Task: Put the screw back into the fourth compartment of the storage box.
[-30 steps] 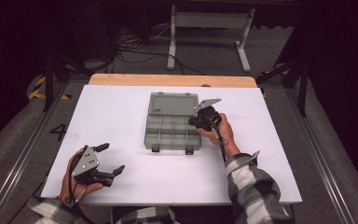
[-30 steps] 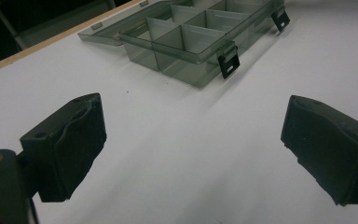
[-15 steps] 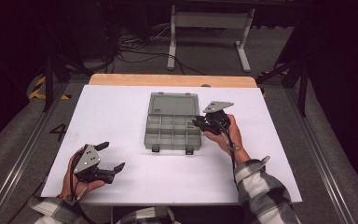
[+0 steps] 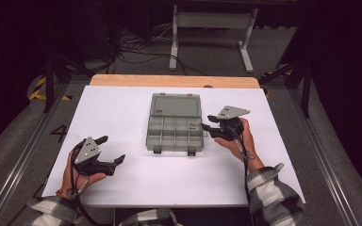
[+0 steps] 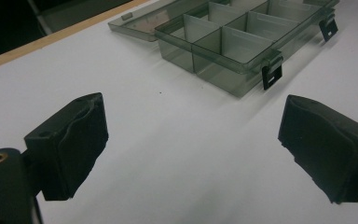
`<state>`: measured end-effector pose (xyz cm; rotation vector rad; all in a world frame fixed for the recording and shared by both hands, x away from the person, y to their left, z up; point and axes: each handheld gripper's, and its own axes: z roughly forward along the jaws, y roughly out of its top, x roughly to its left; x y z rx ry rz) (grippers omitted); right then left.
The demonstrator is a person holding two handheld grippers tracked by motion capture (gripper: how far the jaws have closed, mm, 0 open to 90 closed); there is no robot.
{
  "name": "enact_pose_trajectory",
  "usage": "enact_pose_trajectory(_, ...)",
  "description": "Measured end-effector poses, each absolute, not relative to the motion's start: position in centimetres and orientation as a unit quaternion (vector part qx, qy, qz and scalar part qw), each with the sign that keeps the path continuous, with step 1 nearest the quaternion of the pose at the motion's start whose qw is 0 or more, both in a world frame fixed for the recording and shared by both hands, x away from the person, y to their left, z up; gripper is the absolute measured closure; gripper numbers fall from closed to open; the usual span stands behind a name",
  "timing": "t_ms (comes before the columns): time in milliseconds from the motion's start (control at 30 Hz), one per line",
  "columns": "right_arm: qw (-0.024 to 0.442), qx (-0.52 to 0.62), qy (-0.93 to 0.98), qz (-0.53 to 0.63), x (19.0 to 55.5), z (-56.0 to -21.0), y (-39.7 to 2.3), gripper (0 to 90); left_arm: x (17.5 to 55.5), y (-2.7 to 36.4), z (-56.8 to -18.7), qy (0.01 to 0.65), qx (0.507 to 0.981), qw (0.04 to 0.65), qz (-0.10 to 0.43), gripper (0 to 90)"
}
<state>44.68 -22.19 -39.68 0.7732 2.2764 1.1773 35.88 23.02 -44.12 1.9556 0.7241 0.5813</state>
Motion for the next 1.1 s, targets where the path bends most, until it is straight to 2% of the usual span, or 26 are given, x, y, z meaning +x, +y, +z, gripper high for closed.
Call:
enact_pose_trajectory(200, 0.231, 0.287, 0.826, 0.426, 44.7, -39.5, -23.0, 30.4, 37.6, 23.3, -43.0, 0.297, 0.797, 0.471, 0.235, 8.9)
enact_pose_trajectory(400, 0.233, 0.299, 0.821, 0.426, 44.8, -39.5, -23.5, 18.0, 39.0, 22.5, -42.4, 0.277, 0.804, 0.466, 0.246, 10.4)
enact_pose_trajectory(467, 0.24, 0.305, 0.819, 0.422, 45.0, -39.6, -23.7, 13.3, 39.6, 22.3, -42.2, 0.273, 0.808, 0.467, 0.234, 10.9)
enact_pose_trajectory(733, 0.251, 0.313, 0.822, 0.405, 46.0, -39.8, -24.5, 13.3, 42.9, 21.8, -40.2, 0.272, 0.813, 0.456, 0.24, 11.6)
enact_pose_trajectory(967, 0.252, 0.324, 0.82, 0.4, 46.7, -40.2, -24.9, 16.0, 45.1, 20.6, -40.7, 0.27, 0.821, 0.446, 0.233, 12.3)
enact_pose_trajectory(1033, 0.23, 0.339, 0.818, 0.404, 47.3, -40.3, -25.0, 15.9, 45.8, 20.3, -41.1, 0.273, 0.821, 0.445, 0.229, 12.6)
enact_pose_trajectory(1100, 0.228, 0.345, 0.818, 0.4, 47.7, -40.4, -25.1, 17.5, 46.4, 19.8, -41.6, 0.274, 0.824, 0.44, 0.228, 13.7)
